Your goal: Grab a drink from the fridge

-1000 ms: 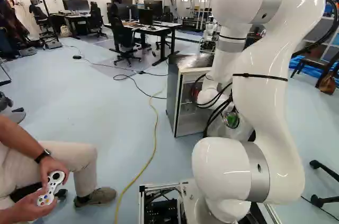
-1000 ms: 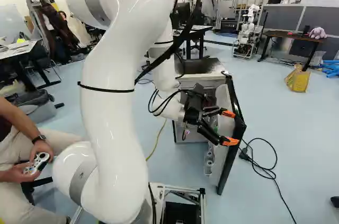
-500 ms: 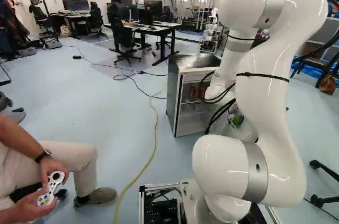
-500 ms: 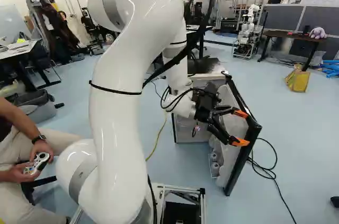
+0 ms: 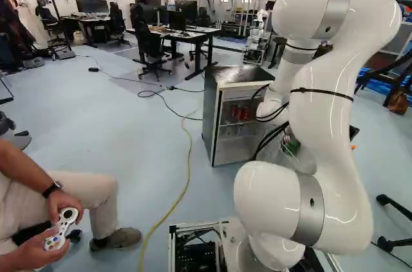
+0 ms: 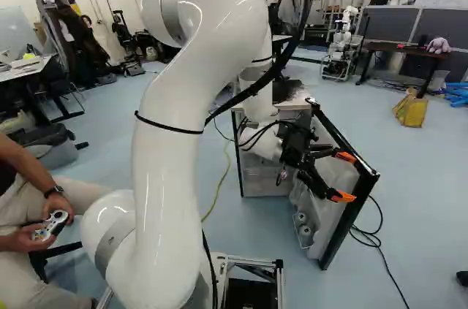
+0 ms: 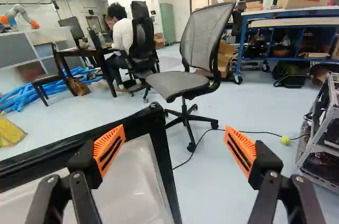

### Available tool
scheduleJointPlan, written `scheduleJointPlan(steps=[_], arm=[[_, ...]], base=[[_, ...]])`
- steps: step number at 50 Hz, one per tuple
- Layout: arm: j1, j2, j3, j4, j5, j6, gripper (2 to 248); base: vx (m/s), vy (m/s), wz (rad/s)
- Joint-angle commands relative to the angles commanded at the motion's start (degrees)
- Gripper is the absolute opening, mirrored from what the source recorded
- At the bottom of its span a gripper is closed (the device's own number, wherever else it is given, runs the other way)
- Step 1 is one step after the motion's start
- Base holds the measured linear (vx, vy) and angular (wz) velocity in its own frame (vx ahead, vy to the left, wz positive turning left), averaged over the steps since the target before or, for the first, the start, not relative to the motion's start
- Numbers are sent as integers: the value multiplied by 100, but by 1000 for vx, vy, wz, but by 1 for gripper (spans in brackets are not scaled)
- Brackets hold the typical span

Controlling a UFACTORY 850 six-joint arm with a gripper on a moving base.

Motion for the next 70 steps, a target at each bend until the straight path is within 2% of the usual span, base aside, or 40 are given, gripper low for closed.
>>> scheduleJointPlan(steps=[13,23,70], arm=[[65,117,234,-34,0,0,247],[170,276,547,-318,0,0,247],[811,1208,2160,-2855,0,0,247]], base=[[0,0,0],[0,0,0],[0,0,0]])
